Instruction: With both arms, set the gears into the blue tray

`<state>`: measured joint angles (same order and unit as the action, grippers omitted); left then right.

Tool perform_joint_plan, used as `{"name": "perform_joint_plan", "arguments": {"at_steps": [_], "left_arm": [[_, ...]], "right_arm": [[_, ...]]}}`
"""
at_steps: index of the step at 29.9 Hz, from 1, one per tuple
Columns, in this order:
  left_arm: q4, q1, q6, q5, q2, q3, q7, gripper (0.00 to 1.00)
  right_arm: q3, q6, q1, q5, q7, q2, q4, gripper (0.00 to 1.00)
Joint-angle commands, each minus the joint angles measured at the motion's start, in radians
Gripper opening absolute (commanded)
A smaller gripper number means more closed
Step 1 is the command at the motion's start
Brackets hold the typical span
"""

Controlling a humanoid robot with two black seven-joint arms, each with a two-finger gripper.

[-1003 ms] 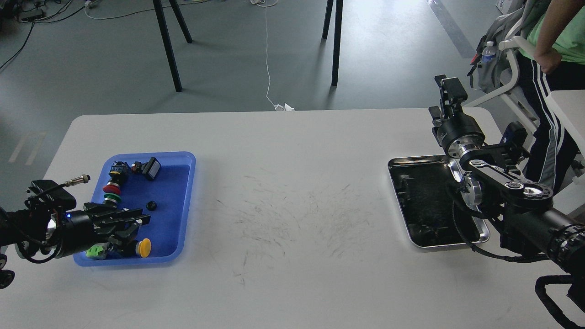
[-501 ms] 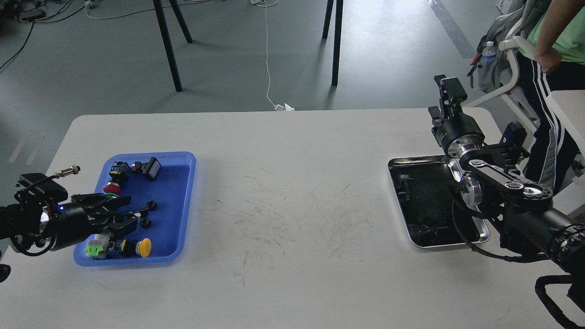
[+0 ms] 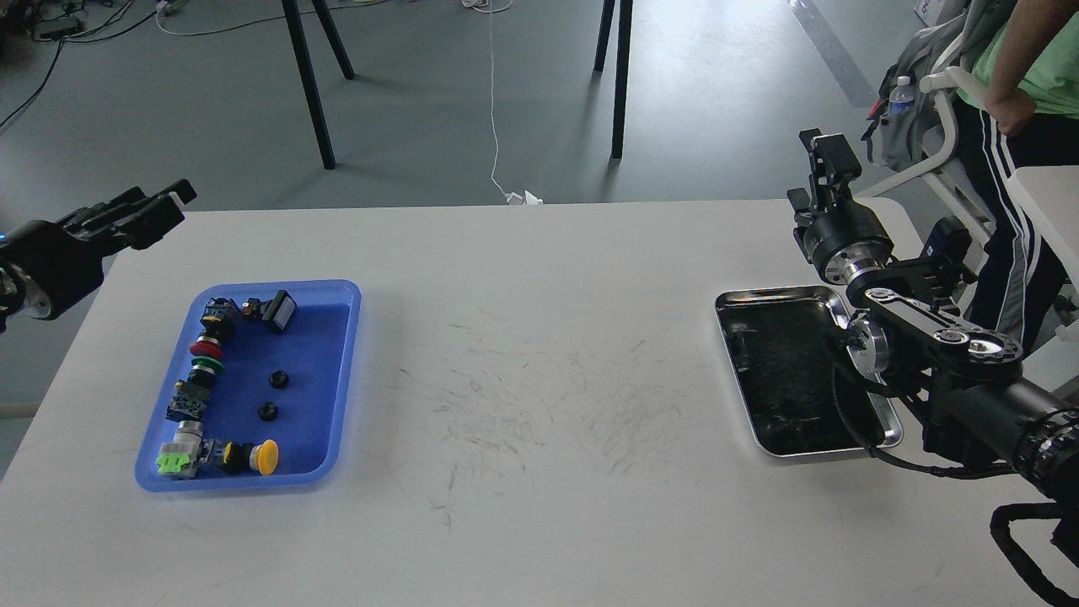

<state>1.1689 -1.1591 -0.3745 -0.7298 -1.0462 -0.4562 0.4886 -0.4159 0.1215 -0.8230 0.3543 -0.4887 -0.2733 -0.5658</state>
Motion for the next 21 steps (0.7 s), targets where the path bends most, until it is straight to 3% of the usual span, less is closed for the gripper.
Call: {"name": "perform_joint_plan", "arguments": {"at_steps": [1,10,15,17,21], "left_arm": [[-0.018,-0.060,0.054,0.153,0.008,0.014,0.000,0.88],[-0.052,-0.091,0.055,0.349,0.081,0.093,0.000,0.98],[-0.109,-0.064,0.069,0.375,0.146,0.128,0.000,0.98],[-0.149,-0.041,0.113,0.385,0.208,0.137,0.000,0.98],[-0.236,-0.021,0.300,0.449,0.291,0.200,0.000,0.98]], "right_arm": [[-0.001,0.012,-0.010,0.002,0.000,-0.001,-0.020,0.95],[-0.007,0.023,-0.079,-0.005,0.000,-0.003,-0.029,0.96],[-0.026,0.024,-0.123,-0.017,0.087,0.012,-0.029,0.95],[-0.037,0.024,-0.137,-0.017,0.096,0.023,-0.028,0.95],[-0.078,0.018,-0.151,-0.018,0.093,0.066,-0.028,0.96]]}}
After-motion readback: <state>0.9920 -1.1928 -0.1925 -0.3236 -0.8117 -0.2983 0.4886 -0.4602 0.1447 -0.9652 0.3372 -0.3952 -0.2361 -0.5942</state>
